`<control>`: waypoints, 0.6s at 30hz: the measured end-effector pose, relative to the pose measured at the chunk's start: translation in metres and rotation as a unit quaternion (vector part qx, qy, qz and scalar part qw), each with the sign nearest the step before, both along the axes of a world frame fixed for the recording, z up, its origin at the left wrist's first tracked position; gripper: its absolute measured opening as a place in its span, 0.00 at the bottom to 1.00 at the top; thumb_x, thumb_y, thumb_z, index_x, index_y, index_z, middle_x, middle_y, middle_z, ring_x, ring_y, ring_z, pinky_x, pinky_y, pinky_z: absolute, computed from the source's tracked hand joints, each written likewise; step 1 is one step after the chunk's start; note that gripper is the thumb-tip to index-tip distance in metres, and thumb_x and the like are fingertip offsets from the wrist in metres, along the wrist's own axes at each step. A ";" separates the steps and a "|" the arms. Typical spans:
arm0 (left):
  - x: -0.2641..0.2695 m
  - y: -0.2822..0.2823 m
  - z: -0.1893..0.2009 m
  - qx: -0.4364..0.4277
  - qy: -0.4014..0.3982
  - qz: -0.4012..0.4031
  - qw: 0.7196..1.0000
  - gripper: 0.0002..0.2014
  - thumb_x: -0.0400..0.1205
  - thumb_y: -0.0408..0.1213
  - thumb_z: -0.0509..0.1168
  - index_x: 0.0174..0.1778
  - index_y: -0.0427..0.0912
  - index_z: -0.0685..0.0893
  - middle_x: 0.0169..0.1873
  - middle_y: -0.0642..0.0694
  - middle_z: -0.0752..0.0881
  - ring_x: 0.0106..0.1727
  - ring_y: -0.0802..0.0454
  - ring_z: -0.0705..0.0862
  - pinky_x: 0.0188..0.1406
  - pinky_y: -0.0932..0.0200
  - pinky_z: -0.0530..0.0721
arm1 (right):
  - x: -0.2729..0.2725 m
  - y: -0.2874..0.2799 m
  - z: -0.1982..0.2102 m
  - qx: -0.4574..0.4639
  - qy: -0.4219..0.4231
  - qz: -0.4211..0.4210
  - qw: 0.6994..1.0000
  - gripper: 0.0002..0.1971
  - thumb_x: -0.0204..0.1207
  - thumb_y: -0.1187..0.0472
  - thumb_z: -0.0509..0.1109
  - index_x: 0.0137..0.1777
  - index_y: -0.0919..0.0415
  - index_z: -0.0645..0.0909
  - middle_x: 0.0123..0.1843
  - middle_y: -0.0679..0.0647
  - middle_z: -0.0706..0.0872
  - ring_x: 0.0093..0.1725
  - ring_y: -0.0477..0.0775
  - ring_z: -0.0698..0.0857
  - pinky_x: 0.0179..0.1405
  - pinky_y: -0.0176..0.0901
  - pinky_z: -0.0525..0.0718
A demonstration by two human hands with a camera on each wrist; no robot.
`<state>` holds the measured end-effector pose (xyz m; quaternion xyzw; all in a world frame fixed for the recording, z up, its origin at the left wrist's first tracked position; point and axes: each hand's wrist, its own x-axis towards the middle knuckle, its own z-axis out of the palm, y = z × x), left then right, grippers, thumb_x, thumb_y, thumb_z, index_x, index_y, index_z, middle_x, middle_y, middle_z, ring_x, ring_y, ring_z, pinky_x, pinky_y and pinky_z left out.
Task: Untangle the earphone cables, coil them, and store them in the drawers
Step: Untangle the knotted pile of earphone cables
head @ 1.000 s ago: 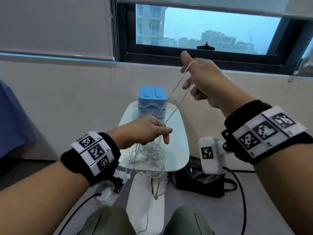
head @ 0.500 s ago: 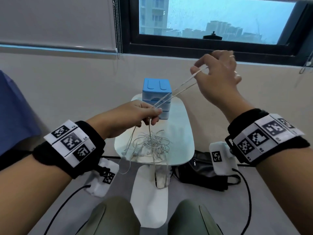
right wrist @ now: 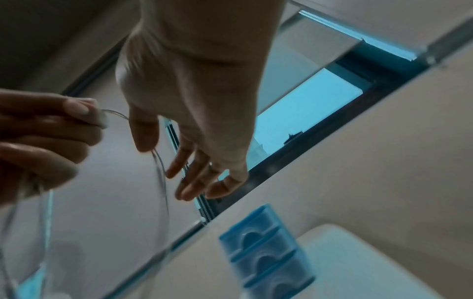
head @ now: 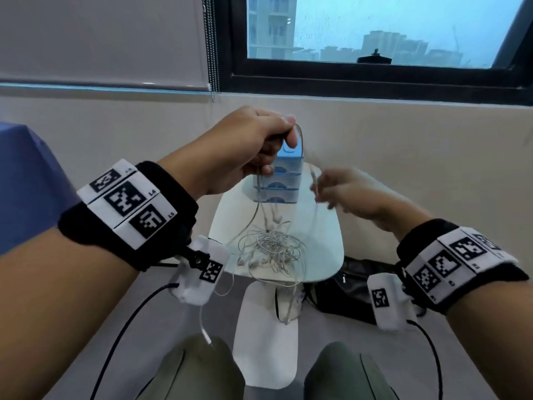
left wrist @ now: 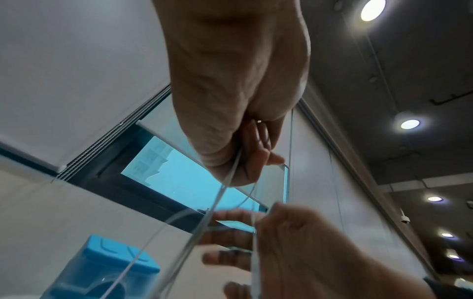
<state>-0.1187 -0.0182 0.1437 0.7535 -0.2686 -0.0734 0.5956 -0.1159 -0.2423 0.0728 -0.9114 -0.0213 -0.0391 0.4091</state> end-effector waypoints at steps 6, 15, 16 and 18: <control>-0.007 -0.005 0.021 0.031 -0.050 -0.027 0.998 0.18 0.93 0.42 0.57 0.43 0.36 0.84 0.23 0.51 0.63 0.25 0.54 0.60 0.23 0.62 0.65 | -0.020 0.057 0.021 0.395 0.004 0.229 0.889 0.24 0.77 0.49 0.63 0.69 0.58 0.82 0.60 0.55 0.91 0.67 0.60 0.83 0.71 0.63 0.72; 0.006 0.013 0.030 -0.036 -0.038 0.100 0.994 0.22 0.92 0.43 0.59 0.36 0.36 0.86 0.20 0.53 0.61 0.23 0.54 0.58 0.19 0.63 0.64 | -0.008 0.073 -0.002 0.178 0.043 0.220 0.958 0.06 0.84 0.63 0.73 0.44 0.57 0.82 0.39 0.51 0.87 0.43 0.54 0.88 0.53 0.54 0.77; 0.009 0.017 0.030 -0.048 -0.039 0.115 0.991 0.21 0.92 0.42 0.59 0.37 0.36 0.85 0.19 0.53 0.61 0.22 0.54 0.58 0.20 0.63 0.67 | -0.007 0.067 -0.002 0.180 0.040 0.193 0.964 0.06 0.85 0.62 0.71 0.45 0.57 0.82 0.39 0.51 0.86 0.43 0.54 0.88 0.51 0.53 0.77; 0.018 0.027 0.028 -0.062 -0.031 0.132 0.989 0.19 0.92 0.41 0.60 0.37 0.37 0.84 0.20 0.52 0.62 0.21 0.54 0.61 0.23 0.62 0.75 | -0.005 0.051 0.001 0.158 0.024 0.137 0.978 0.07 0.86 0.60 0.69 0.45 0.57 0.81 0.40 0.53 0.85 0.44 0.54 0.84 0.47 0.49 0.76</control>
